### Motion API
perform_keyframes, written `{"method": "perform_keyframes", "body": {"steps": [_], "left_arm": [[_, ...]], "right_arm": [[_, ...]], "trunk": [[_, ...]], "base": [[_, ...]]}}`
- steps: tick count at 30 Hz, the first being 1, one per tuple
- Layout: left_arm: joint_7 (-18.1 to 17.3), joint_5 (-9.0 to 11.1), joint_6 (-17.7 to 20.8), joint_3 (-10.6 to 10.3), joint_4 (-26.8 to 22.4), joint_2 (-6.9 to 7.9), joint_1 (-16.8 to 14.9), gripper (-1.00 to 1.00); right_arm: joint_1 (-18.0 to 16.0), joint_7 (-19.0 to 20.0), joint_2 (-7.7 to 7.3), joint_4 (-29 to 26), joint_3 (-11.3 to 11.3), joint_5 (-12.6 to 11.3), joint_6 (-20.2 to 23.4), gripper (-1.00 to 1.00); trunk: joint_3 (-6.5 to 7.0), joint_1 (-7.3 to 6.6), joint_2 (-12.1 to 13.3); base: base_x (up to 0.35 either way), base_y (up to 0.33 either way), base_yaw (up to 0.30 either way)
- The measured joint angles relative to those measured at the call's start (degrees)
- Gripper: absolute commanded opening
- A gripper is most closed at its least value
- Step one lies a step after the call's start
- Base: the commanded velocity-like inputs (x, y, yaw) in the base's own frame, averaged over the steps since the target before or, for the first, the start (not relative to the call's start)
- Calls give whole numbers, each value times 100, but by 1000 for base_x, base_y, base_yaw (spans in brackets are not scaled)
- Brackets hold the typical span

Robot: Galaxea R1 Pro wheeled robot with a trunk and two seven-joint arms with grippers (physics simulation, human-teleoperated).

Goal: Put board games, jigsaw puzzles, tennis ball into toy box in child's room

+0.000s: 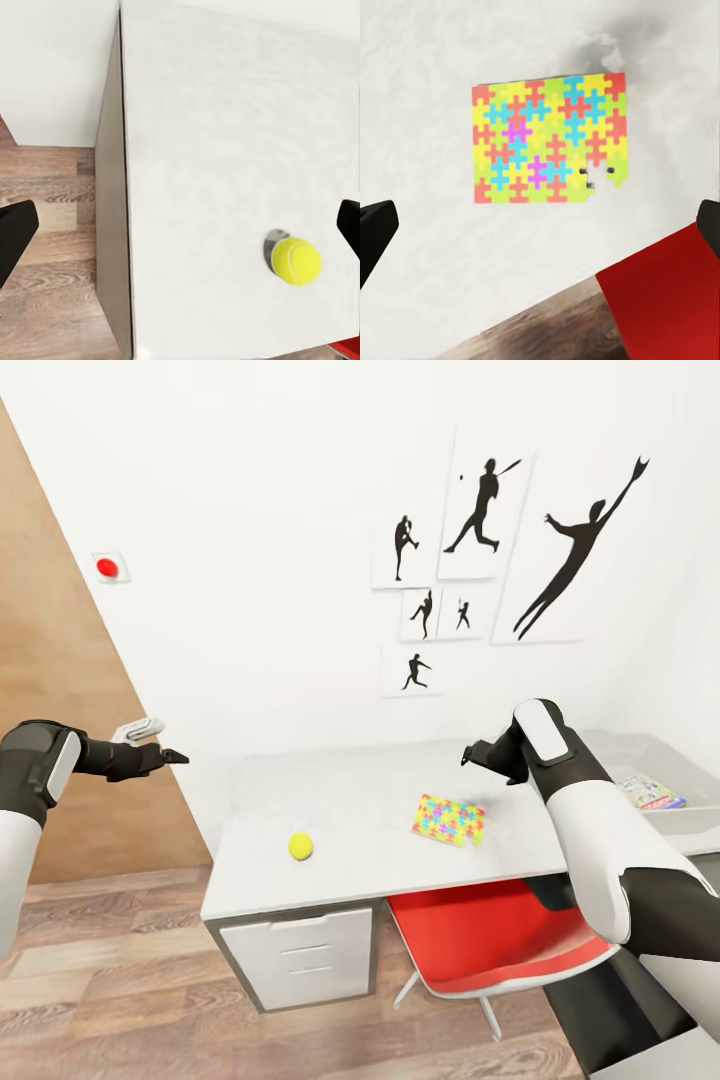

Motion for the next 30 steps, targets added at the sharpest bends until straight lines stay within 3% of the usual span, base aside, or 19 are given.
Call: {"method": "perform_keyframes", "body": {"steps": [15, 17, 22, 25, 27, 28, 30], "left_arm": [[-16, 8, -2, -1, 0, -6, 0, 100], [-130, 14, -3, 3, 0, -22, 0, 100], [-1008, 13, -3, -73, -8, -137, -26, 100], [-1472, 7, -3, -448, 0, -396, -213, 100], [-1566, -22, 6, -644, 18, -507, -347, 100], [-1668, 0, 7, -946, 59, -639, -548, 100], [-1707, -35, 7, -1128, 119, -741, -695, 100]], "right_arm": [[-1, 4, 2, 111, 3, 0, 1, 100], [0, 4, 5, 114, 3, 0, 1, 100], [0, 4, 13, 115, 6, -1, 1, 100], [-6, 1, 22, 112, 6, -5, 1, 100], [-7, -1, 27, 111, 6, -7, 0, 100], [-8, -2, 35, 110, 7, -7, 1, 100], [-9, -3, 38, 110, 7, -8, 0, 100]], "trunk": [[-143, 2, 0], [-162, 2, 0], [-210, 2, 0], [-238, 2, 0], [-257, 2, 0], [-265, 2, 0], [-285, 2, 0]], "base": [[29, 14, 0], [0, 0, 0], [0, 0, 0], [0, 0, 0], [0, 0, 0], [0, 0, 0], [0, 0, 0]]}}
